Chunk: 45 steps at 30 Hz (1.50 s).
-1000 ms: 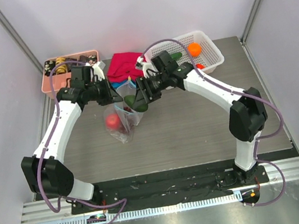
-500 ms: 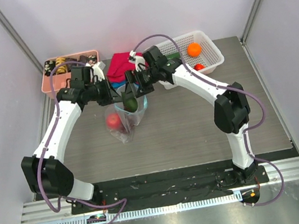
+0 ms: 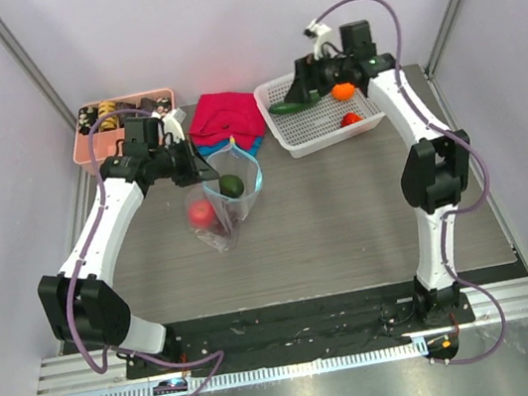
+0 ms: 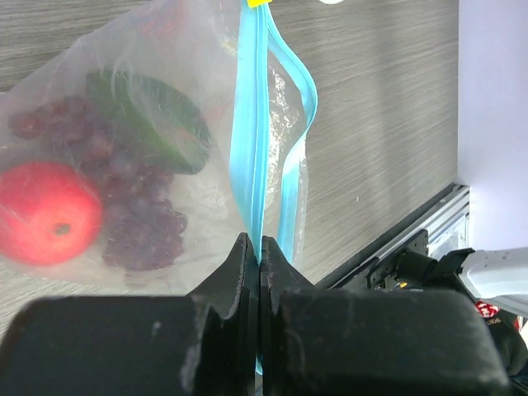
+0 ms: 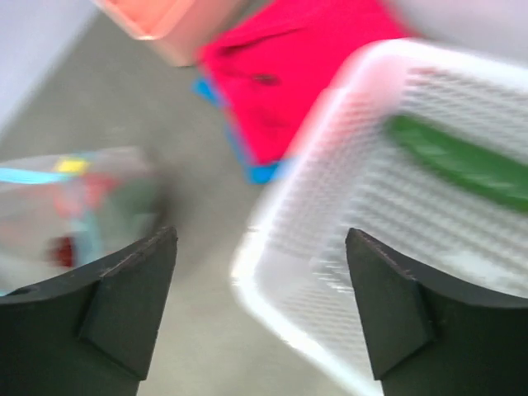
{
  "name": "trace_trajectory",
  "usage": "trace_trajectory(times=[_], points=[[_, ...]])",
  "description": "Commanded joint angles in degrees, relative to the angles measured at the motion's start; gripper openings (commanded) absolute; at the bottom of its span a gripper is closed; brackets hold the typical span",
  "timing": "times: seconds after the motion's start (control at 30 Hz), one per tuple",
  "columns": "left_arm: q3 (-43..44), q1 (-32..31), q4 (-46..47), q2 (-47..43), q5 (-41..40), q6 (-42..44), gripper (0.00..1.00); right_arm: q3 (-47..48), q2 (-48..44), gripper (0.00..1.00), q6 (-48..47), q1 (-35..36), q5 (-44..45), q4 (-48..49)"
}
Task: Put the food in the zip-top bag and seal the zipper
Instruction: Place the fake fruit in the zipper food storage bag, then pick up the fake vegetable from the bin.
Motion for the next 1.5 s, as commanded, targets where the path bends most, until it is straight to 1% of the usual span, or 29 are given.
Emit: trace_trajectory(times=[0.0, 0.03, 0.07, 0.1, 0.13, 0.17, 0.2, 0.3, 0.4, 0.5, 0.63, 0.93, 0.97, 1.13, 1.3, 1.37, 1.47], points=[[-0.3, 0.3, 3.2, -0.9, 2.2, -0.6, 0.0, 1.4, 5.0, 0.85, -21.5, -4.4, 1.2, 6.3], [-0.4, 0.2, 3.1, -0.9, 2.0, -0.6, 0.0, 2.7, 6.1, 0.81, -23.2, -4.7, 3.0, 7.1], [-0.6, 0.3, 3.1, -0.9, 1.9, -0.4, 0.0, 3.8, 8.2, 0.8, -30.3, -4.7, 4.4, 7.2], [-0.7, 0.3, 3.2, -0.9, 1.8, -0.3, 0.0, 4.5, 9.0, 0.76, -33.6, -4.8, 6.0, 7.9], [-0.9, 0.3, 3.2, -0.8, 1.7, -0.4, 0.0, 4.5, 9.8, 0.75, -36.3, -4.7, 7.0, 9.1], [-1.0, 0.3, 3.4, -0.8, 1.7, -0.4, 0.0, 4.0, 10.3, 0.75, -41.1, -4.7, 7.6, 10.7], [-1.3, 0.3, 3.5, -0.8, 1.8, -0.6, 0.0, 3.2, 10.9, 0.74, -43.1, -4.7, 8.2, 14.9], [-1.8, 0.3, 4.0, -0.5, 1.8, -0.7, 0.0, 0.1, 12.5, 0.68, -51.2, -4.0, 11.1, 21.3], [-2.0, 0.3, 4.2, -0.2, 1.7, -0.7, 0.0, -2.6, 13.7, 0.66, -57.8, -3.1, 12.6, 25.8], [-2.1, 0.3, 4.2, -0.1, 1.5, -0.6, 0.0, -5.0, 14.9, 0.63, -61.8, -2.5, 13.3, 29.6], [-2.4, 0.3, 4.2, 0.2, 1.6, -0.7, 0.0, -3.9, 18.3, 0.61, -63.7, -1.7, 15.1, 31.5], [-3.4, 0.5, 3.9, 0.5, 1.6, -0.5, 0.0, -2.7, 22.3, 0.61, -69.5, -1.1, 13.9, 31.5], [-3.4, 0.6, 3.9, 0.5, 1.7, -0.7, 0.0, -2.4, 23.3, 0.61, -69.3, -1.0, 14.1, 33.1], [-3.4, 0.7, 3.9, 0.7, 1.8, -0.7, 0.0, 0.8, 26.4, 0.58, -69.7, -1.0, 16.0, 34.5], [-3.5, 0.9, 3.7, 1.1, 1.9, -0.6, 0.0, 3.5, 30.2, 0.57, -72.9, -0.7, 17.6, 36.1], [-3.6, 1.0, 3.7, 1.2, 1.8, -0.5, 0.0, 4.6, 31.2, 0.54, -74.0, -0.8, 17.7, 36.3], [-3.5, 1.2, 3.6, 1.3, 2.1, -0.4, 0.0, 4.3, 31.8, 0.44, -74.1, -0.8, 18.1, 38.1]])
